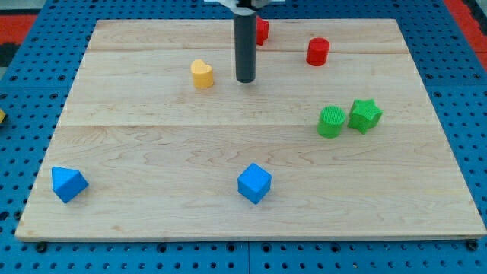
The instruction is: Slide the yellow heart to the center of the board
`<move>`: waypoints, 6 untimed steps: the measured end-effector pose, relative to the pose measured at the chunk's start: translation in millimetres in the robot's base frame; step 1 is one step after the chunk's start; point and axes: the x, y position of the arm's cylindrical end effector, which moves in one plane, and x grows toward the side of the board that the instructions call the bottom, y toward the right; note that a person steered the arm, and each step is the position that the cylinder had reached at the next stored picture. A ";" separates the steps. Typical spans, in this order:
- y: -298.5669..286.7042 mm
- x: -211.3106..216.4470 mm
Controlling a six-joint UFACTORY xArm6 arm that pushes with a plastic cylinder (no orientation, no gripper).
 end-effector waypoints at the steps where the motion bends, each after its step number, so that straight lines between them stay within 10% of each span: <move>1: -29.7 -47.7; 3: -95.2 -34.6; 5: 98.7 14.1; 6: 73.8 -8.2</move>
